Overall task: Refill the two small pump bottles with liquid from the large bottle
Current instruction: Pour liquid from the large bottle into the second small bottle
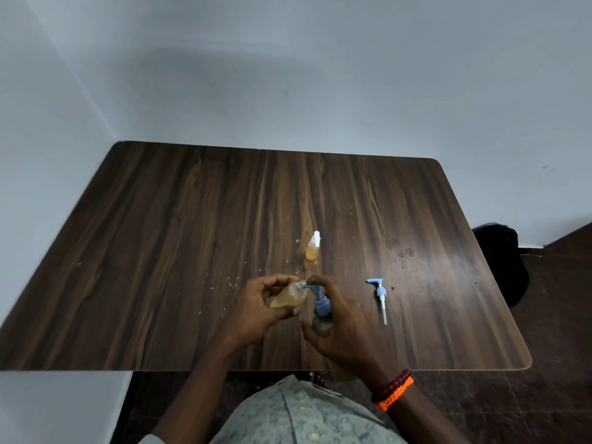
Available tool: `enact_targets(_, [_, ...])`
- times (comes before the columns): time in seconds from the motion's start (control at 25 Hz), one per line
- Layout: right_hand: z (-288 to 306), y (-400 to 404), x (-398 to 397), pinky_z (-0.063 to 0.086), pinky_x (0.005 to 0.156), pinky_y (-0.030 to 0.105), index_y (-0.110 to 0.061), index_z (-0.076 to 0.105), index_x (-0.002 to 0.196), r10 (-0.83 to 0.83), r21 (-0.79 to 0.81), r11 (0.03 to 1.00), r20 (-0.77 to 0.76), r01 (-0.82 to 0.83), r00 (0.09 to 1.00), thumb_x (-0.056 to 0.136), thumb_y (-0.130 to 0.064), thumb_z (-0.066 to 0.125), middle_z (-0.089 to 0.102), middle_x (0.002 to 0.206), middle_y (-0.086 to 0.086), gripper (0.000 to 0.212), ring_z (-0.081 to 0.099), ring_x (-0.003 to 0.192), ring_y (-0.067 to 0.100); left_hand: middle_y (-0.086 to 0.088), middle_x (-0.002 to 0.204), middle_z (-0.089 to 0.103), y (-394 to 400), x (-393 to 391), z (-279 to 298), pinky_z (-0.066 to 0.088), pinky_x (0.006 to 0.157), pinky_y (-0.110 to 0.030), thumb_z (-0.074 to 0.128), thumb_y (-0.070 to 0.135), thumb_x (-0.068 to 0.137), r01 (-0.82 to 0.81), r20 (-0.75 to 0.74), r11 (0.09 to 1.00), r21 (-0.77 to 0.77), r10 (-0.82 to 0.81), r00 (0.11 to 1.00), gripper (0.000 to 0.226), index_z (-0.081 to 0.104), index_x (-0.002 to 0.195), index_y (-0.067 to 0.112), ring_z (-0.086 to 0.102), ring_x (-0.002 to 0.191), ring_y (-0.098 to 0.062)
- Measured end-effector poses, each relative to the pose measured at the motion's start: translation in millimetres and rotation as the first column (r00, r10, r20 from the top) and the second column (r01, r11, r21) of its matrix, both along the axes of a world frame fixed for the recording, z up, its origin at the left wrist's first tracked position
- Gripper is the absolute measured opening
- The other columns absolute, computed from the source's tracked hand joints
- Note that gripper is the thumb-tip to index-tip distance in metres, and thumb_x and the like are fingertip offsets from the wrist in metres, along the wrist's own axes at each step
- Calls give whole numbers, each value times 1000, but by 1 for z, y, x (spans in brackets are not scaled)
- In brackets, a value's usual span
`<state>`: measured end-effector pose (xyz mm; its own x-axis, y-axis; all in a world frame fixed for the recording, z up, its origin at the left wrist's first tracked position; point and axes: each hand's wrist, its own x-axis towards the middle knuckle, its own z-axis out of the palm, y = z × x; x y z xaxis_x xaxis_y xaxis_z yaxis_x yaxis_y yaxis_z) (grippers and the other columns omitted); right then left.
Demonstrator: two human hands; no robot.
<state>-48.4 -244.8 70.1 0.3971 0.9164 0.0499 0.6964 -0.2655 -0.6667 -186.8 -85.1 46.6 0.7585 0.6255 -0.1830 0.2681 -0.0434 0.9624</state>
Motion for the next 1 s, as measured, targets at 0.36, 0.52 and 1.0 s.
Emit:
enact_targets(0.36, [-4,3,-1,59,65,28,-47,39,132,-28,31,999,-19,29,999,85,-52,72,68,84,-10,57,66,71,5,8,117,79,-1,-1,0,60,102,-44,94,8,72,14,-2,1000,6,-14,1000,52,75,119,23,73,112,-8])
enact_targets(0.52, [-5,3,-1,59,68,29,-42,44,133,-49,76,996,-1,49,999,85,-54,71,69,88,-10,56,66,75,5,9,117,79,-1,-1,2,60,102,-42,94,9,72,13,-5,1000,8,-13,1000,52,75,118,25,73,112,-8])
enact_targets(1.0, [-1,3,0,46,60,12,-46,39,129,-8,30,1000,-3,8,1000,86,-49,71,57,78,-18,54,58,65,-1,10,116,79,-1,-1,5,60,102,-40,93,7,73,23,-18,1000,2,-23,1000,52,76,118,25,73,110,-5])
